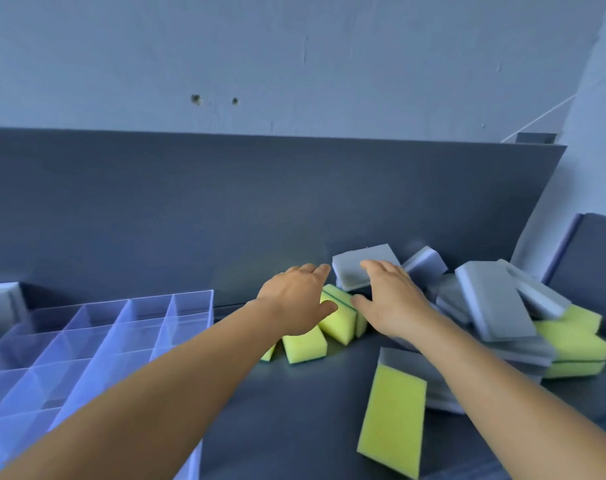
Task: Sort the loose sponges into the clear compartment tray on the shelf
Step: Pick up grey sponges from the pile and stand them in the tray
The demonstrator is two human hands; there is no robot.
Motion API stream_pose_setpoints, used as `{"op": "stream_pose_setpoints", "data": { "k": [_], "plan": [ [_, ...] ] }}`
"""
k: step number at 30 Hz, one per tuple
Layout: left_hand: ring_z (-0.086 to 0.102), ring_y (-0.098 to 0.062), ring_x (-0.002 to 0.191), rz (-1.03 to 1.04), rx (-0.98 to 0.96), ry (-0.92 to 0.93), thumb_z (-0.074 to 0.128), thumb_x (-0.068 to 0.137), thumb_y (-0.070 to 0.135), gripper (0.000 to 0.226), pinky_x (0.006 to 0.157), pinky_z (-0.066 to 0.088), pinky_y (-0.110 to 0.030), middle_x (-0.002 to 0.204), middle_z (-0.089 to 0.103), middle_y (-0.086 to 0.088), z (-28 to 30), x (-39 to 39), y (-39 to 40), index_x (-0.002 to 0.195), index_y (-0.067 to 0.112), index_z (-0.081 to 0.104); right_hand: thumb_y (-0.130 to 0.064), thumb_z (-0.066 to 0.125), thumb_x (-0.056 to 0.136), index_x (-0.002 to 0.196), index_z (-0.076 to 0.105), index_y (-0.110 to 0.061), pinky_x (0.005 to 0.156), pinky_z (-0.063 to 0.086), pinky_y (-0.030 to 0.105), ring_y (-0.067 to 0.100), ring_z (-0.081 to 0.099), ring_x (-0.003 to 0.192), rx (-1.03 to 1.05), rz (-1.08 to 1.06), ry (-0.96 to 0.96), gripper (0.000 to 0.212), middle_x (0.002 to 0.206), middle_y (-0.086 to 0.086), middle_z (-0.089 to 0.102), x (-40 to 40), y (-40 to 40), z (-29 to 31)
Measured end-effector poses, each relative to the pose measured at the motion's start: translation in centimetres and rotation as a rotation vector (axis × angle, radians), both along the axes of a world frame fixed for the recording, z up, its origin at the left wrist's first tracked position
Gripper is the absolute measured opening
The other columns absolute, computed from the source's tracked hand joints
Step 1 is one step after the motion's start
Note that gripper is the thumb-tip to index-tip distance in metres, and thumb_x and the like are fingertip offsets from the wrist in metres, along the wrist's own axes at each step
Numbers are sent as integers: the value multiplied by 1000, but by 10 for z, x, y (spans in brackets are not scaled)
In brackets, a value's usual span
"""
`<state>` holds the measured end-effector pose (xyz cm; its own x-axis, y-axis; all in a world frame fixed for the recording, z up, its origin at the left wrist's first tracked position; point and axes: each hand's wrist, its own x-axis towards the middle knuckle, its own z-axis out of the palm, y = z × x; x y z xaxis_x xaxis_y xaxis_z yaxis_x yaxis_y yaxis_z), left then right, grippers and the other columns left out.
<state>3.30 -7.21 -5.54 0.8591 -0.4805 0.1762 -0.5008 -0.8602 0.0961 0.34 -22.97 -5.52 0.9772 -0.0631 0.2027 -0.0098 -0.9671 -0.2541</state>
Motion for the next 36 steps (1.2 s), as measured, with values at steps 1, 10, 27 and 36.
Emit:
{"op": "stream_pose_setpoints", "data": {
  "k": [1,10,27,36],
  "plan": [
    [37,-23,134,-9,-6,-2,46,96,44,63,101,39,-37,147,39,0,1,4,-9,149,20,22,-36,52,93,141,30,-14,106,30,35,26,28,138,18,-24,-4,57,149,6,32,3,-8,1],
    [24,-21,143,-46,-20,-52,38,100,37,59,113,25,-34,157,23,0,7,50,-60,151,18,16,-22,48,93,138,29,-11,98,39,40,27,36,131,179,-154,4,50,145,7,35,37,-47,-4],
    [49,-28,117,34,-146,85,54,90,34,51,94,46,-39,129,47,-5,-5,78,-37,136,17,39,-9,54,84,119,48,-15,72,41,29,26,54,95,318,-191,106,36,107,4,57,73,-51,-13],
    [47,-19,108,-25,-346,27,63,85,40,57,86,43,-30,123,46,-2,6,69,-19,131,15,43,-17,55,89,111,56,-19,73,35,24,17,50,93,333,32,-134,22,111,-2,49,55,-36,8]
  ]
}}
